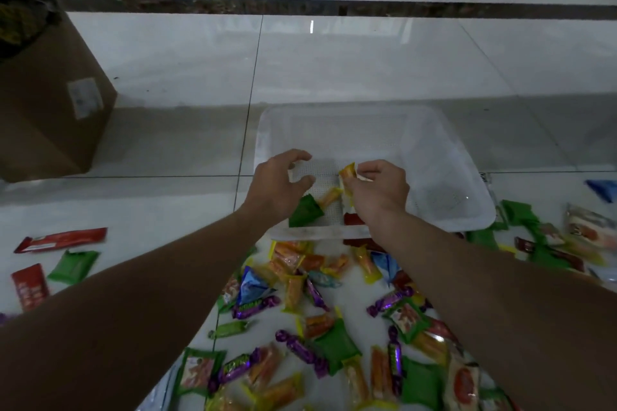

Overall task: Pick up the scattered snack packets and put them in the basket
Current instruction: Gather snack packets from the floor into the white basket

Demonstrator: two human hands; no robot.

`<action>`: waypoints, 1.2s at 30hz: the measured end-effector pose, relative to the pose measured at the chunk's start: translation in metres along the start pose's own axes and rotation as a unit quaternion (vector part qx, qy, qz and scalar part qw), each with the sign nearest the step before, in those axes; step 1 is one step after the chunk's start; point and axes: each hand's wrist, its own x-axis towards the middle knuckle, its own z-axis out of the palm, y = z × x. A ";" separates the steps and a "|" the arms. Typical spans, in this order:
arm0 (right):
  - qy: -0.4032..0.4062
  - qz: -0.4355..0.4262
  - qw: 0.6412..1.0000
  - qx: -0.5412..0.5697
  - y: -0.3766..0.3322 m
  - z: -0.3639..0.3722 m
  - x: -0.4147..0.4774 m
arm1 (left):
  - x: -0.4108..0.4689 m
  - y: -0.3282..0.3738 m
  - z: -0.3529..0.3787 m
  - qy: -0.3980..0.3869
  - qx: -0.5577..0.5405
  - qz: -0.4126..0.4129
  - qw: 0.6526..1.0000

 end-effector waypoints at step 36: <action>-0.379 -0.242 0.875 -0.181 -0.103 0.309 -0.329 | -0.286 -0.215 -0.372 0.307 -0.022 -0.285 0.908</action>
